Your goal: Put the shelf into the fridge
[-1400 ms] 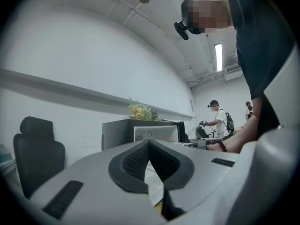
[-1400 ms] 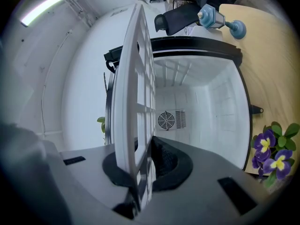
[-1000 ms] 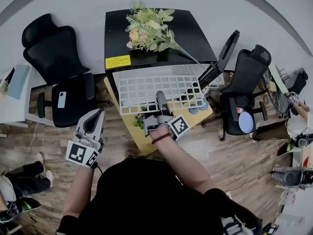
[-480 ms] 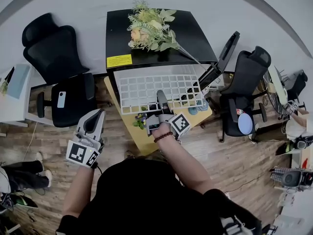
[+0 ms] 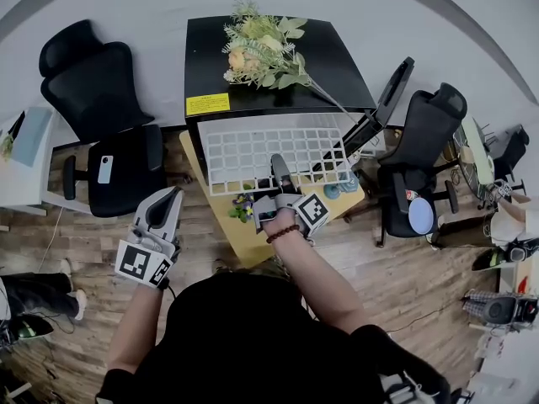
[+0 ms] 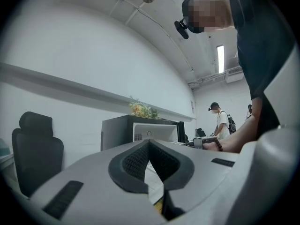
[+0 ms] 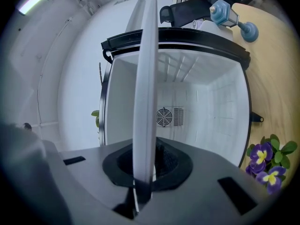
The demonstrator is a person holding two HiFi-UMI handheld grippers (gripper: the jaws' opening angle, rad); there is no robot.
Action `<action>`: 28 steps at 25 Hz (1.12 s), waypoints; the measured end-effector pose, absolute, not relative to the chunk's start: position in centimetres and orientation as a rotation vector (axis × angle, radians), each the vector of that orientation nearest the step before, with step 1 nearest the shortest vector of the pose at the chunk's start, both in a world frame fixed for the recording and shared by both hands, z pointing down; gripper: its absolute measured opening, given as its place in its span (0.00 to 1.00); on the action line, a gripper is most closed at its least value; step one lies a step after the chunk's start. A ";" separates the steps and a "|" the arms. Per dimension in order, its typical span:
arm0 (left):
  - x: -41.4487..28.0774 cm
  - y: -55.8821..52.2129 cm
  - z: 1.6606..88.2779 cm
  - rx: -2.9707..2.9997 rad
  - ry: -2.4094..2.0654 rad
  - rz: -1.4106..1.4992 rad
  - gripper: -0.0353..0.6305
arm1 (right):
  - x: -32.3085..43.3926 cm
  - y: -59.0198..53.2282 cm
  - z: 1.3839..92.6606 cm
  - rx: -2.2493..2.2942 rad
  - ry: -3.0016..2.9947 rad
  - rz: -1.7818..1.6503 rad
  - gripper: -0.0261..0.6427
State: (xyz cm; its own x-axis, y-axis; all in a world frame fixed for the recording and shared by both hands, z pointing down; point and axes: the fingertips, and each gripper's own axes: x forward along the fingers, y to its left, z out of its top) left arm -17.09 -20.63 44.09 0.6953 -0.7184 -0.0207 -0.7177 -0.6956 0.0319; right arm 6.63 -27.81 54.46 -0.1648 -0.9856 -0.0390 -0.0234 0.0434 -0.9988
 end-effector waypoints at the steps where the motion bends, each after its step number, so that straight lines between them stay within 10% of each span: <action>1: -17.1 -20.6 44.1 2.873 -1.218 -0.051 0.08 | 6.6 -27.8 54.5 -1.120 1.368 -1.292 0.10; 28: -17.4 -21.6 44.2 2.824 -1.280 -0.110 0.08 | 6.8 -31.2 54.1 -1.107 1.371 -1.362 0.10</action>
State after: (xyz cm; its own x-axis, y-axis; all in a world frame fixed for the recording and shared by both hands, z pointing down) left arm -17.40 -21.60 44.17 0.6573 -0.7521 -0.0483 -0.7493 -0.6590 0.0653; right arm 6.82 -31.21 54.08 -0.2126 -0.9771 0.0015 -0.0080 0.0002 -1.0000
